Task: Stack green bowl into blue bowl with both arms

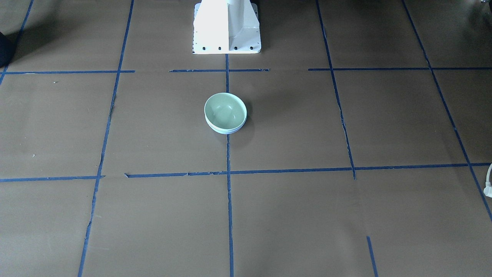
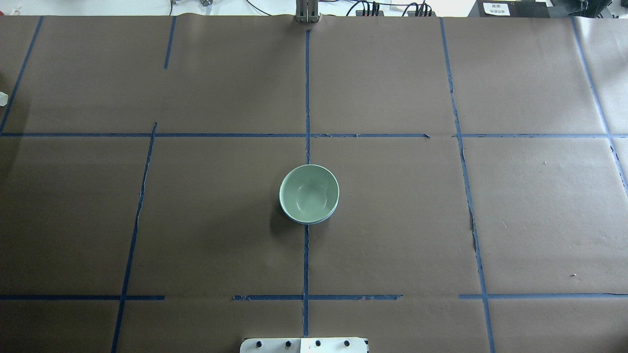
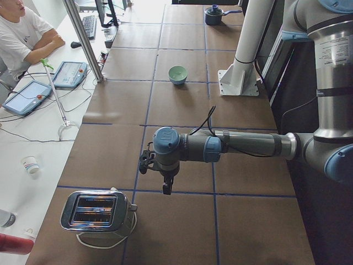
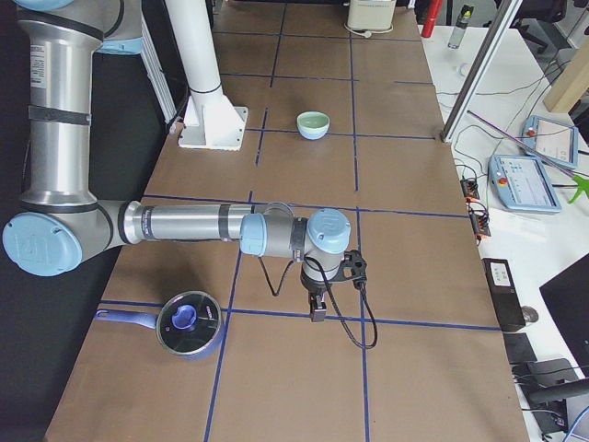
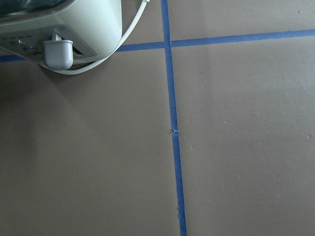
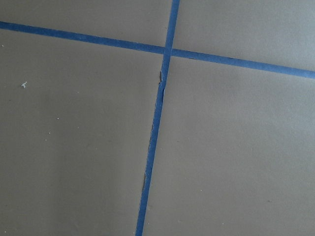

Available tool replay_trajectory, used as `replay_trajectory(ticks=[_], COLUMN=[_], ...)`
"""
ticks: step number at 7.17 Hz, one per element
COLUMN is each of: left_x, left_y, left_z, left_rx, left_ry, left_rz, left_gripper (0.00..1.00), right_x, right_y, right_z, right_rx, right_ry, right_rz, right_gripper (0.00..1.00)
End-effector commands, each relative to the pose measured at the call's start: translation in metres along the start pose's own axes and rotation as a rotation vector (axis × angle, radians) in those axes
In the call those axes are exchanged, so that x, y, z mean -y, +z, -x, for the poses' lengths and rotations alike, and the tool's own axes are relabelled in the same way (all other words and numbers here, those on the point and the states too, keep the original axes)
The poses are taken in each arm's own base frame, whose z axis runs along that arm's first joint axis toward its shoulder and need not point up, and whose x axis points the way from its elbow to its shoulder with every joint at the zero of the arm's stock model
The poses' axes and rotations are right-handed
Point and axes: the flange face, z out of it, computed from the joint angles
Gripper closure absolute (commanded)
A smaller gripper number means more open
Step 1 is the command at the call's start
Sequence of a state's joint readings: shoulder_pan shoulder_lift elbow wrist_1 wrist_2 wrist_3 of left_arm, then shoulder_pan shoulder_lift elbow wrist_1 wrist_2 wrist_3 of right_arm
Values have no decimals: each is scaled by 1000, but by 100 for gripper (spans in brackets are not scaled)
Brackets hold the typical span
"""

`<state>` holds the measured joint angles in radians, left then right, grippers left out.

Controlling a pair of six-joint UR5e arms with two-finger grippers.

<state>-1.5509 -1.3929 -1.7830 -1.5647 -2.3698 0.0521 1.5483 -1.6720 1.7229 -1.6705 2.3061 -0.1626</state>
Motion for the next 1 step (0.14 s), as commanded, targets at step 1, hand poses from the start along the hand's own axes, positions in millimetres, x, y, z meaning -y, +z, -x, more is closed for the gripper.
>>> replay_trajectory(ticks=[1], left_x=[0], left_y=[0], left_z=[0], left_rx=[0], left_ry=[1], left_rz=[-1], left_gripper=[0], right_x=[1], right_y=[0], right_z=[1], right_rx=[-1], right_ry=[-2], right_rz=[1], right_gripper=[0])
